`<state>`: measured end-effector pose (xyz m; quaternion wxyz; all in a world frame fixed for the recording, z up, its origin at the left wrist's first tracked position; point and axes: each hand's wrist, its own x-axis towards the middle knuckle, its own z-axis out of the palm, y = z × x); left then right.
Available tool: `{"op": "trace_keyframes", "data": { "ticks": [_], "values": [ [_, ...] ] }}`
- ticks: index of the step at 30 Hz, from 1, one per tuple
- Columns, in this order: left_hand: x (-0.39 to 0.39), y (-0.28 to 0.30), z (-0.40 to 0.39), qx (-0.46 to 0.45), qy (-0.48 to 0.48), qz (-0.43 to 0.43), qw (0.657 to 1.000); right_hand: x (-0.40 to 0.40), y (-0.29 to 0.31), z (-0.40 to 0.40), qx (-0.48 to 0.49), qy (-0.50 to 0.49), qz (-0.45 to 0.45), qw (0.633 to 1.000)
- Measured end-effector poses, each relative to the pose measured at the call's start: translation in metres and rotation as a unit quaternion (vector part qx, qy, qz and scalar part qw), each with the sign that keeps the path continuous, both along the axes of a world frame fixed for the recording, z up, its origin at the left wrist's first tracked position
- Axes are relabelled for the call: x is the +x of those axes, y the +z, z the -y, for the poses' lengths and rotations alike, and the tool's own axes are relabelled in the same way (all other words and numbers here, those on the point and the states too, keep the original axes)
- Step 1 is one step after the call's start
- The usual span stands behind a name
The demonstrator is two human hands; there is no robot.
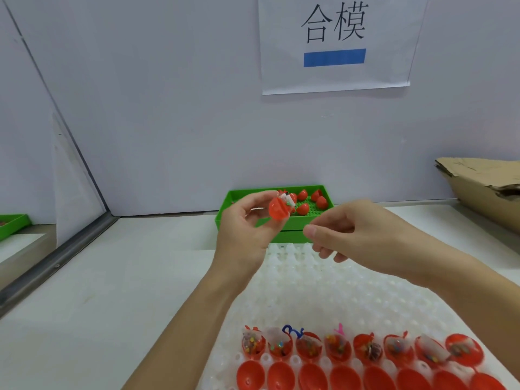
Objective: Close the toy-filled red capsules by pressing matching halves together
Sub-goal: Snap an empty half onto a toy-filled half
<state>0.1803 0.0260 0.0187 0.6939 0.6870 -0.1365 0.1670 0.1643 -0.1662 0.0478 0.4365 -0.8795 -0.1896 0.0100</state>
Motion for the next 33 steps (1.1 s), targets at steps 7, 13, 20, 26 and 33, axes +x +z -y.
{"op": "trace_keyframes", "data": {
  "ticks": [7, 13, 20, 26, 33],
  "values": [
    [-0.012, 0.001, 0.019, 0.073, 0.084, 0.060, 0.992, -0.009, 0.004, -0.009, 0.125, -0.027, 0.019, 0.992],
    [-0.014, 0.003, 0.019, 0.049, 0.036, 0.042, 0.997, -0.003, 0.003, -0.006, 0.152, -0.053, 0.027, 0.987],
    [-0.009, 0.004, 0.016, -0.041, -0.044, -0.031, 0.998, 0.004, 0.004, 0.005, 0.145, -0.062, 0.019, 0.987],
    [-0.007, 0.002, 0.014, -0.049, -0.073, -0.047, 0.995, 0.007, 0.004, 0.006, 0.173, -0.076, 0.002, 0.982],
    [-0.007, 0.002, 0.014, -0.043, -0.084, -0.044, 0.995, 0.006, 0.006, 0.006, 0.246, -0.055, -0.036, 0.967]
  ]
}}
